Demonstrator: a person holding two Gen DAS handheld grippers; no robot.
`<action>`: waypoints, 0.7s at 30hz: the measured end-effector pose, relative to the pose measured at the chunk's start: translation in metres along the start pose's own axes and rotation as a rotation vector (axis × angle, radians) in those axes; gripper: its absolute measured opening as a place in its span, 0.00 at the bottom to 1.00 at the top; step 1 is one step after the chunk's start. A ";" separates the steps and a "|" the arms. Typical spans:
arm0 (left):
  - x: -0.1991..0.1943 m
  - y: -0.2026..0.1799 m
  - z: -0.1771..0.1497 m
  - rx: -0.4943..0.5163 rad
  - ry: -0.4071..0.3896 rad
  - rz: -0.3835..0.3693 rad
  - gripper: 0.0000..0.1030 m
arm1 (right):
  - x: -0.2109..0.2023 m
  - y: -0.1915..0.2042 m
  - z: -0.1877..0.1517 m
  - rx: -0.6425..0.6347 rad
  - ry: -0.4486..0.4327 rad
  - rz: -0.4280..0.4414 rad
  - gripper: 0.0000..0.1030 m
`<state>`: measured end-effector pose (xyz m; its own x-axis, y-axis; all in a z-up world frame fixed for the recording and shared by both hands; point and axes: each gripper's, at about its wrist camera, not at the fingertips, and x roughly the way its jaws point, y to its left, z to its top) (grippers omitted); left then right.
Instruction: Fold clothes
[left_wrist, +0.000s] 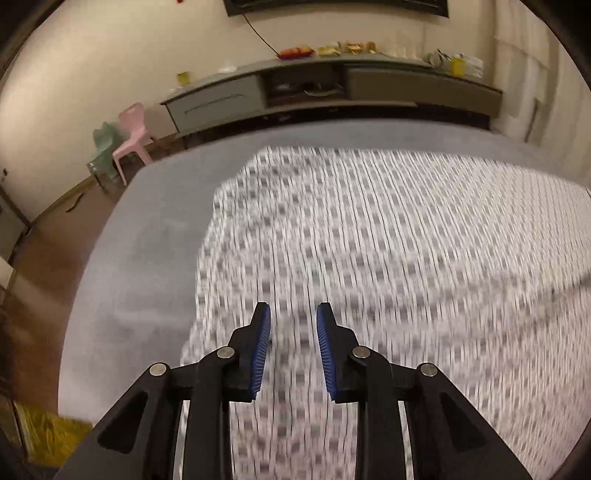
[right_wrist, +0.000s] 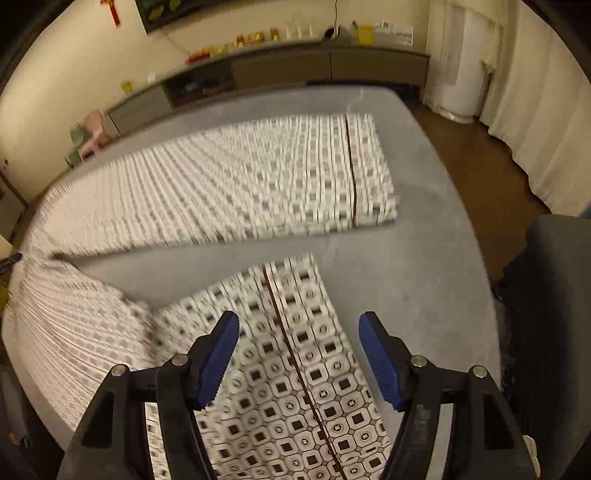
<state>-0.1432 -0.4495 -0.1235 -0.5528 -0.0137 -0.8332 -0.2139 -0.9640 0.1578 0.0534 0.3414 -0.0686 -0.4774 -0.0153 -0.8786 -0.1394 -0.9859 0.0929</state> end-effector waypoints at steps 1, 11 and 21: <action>0.004 0.004 -0.009 -0.003 0.019 0.010 0.24 | 0.004 0.003 -0.003 -0.030 0.025 -0.015 0.55; 0.022 0.039 -0.047 -0.146 0.069 0.136 0.33 | 0.040 -0.036 0.038 0.035 -0.016 -0.393 0.58; -0.018 0.013 -0.102 -0.110 0.059 0.010 0.32 | 0.055 0.024 0.014 -0.093 0.079 -0.081 0.59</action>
<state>-0.0540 -0.4893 -0.1602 -0.5051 -0.0360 -0.8623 -0.1171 -0.9870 0.1098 0.0118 0.3193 -0.1084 -0.3972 0.0556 -0.9161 -0.0924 -0.9955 -0.0204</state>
